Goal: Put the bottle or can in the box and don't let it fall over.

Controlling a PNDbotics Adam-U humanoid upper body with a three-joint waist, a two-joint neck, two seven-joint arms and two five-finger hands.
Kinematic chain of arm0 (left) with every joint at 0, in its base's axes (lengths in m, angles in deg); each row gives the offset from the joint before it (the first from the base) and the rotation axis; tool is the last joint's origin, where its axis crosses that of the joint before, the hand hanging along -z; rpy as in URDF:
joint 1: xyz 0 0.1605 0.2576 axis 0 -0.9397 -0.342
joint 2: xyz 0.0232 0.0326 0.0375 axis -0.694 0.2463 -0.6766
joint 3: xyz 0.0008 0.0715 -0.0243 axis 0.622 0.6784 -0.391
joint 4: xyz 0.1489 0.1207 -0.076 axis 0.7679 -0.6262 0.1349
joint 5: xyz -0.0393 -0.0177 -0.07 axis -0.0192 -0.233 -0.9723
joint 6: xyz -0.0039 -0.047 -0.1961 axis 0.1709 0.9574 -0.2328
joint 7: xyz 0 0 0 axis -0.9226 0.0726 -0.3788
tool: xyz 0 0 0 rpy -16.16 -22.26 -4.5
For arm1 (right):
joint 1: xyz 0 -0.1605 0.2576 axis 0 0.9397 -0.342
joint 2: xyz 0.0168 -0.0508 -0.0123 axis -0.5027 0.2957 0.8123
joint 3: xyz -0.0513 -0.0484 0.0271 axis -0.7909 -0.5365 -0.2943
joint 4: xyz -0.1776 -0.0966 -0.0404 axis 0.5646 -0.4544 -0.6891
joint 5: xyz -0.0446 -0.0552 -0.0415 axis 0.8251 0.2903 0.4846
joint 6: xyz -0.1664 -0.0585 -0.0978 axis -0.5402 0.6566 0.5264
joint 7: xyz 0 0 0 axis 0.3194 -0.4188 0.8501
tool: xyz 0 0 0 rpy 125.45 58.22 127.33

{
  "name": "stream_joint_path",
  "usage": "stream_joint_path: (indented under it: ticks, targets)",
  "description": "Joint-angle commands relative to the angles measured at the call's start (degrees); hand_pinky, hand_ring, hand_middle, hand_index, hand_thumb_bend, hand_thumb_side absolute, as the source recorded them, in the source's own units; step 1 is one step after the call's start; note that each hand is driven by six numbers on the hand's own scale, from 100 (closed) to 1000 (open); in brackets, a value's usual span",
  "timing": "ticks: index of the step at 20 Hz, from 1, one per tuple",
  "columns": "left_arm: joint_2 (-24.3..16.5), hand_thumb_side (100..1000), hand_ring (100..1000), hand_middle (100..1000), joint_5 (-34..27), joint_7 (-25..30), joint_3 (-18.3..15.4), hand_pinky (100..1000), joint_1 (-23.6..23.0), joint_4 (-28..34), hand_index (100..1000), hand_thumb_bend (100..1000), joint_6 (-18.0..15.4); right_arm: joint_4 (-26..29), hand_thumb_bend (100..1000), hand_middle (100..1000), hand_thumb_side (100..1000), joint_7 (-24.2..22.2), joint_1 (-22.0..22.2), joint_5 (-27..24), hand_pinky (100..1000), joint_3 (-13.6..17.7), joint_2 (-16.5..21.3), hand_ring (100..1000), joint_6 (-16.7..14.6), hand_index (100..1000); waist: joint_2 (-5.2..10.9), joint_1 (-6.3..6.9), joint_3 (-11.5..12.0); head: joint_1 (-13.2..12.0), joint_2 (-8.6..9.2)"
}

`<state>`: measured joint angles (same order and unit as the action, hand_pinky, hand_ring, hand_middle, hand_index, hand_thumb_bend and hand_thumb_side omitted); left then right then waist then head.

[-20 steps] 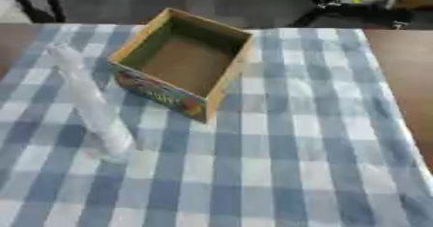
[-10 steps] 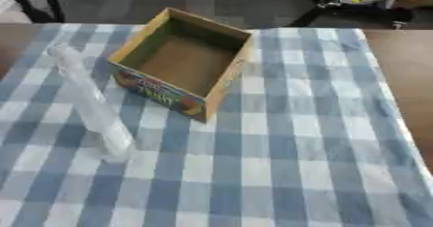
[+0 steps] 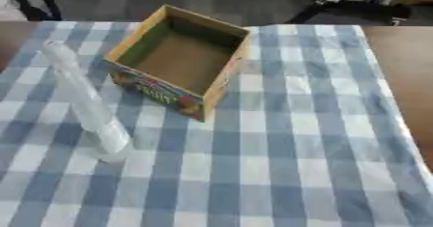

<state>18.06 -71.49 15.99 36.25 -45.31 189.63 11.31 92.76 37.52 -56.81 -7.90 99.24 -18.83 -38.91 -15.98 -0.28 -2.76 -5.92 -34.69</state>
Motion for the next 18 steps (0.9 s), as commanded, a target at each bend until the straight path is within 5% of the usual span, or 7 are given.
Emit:
stream_joint_path:
  ticks: [1,18]
  targets:
    - [-2.9,512,781,961,2.3,3.1,0.3,1000,0.8,-0.1,1000,360,-1.6,0.7,100,1000,681,-0.1,-0.2,0.5,843,0.3,1.1,992,0.1,1000,0.47,-0.01,-0.1,-0.1,0.39]
    - [-5.4,537,803,966,7.6,9.1,4.8,1000,5.1,-2.3,1000,401,-1.8,0.4,100,1000,687,-0.6,-0.5,1.2,843,0.0,0.6,990,0.5,1000,-0.04,-0.1,-0.7,-0.7,0.67]
